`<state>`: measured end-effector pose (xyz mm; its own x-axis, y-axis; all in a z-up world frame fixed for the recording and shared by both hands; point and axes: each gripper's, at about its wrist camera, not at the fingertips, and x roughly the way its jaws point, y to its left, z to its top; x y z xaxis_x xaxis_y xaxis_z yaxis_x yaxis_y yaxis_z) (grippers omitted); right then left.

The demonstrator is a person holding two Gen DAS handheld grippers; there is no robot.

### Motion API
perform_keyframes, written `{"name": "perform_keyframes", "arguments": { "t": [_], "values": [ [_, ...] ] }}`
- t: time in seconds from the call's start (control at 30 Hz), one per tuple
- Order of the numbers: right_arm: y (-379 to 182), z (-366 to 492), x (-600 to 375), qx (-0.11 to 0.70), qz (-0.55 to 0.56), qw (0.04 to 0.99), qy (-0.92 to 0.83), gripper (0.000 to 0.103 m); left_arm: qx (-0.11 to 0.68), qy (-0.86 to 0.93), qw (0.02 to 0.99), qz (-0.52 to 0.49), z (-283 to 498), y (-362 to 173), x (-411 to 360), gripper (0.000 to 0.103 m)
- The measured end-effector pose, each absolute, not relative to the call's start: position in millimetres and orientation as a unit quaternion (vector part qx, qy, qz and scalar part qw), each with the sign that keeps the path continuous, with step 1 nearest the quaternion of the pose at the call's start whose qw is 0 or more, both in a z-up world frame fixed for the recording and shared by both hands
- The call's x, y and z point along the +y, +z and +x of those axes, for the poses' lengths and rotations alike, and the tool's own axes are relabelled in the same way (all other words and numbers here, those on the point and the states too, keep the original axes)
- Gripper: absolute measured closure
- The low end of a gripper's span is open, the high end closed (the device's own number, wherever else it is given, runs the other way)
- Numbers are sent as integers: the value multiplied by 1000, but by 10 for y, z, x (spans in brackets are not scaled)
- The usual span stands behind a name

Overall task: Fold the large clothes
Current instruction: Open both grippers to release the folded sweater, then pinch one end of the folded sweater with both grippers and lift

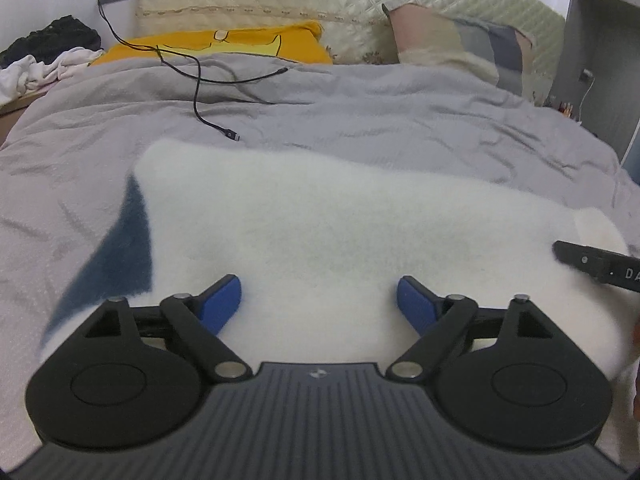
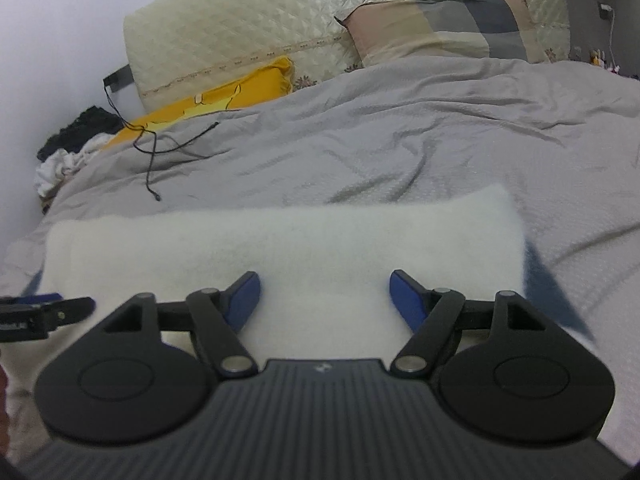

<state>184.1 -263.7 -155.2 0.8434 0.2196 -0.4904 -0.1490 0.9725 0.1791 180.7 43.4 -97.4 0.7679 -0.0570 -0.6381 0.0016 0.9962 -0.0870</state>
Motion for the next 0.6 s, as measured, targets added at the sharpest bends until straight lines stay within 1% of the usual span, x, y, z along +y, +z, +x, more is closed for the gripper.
{"name": "perform_keyframes", "arguments": {
  "t": [0.1,0.3,0.43,0.6],
  "values": [
    [-1609,1903,-2637,261,71,958,96,27,338,-14,941,-32,1865,-1033,402,11],
    [-1603,1884,-2650,264,75,957,98,26,330,-12,943,-46,1821,-992,409,11],
    [-1527,1778,-2630,268,76,956,90,26,329,-11,942,-72,1673,-864,428,11],
    [-1383,1522,-2630,274,83,954,86,26,312,-16,945,-94,1292,-643,409,11]
  ]
}}
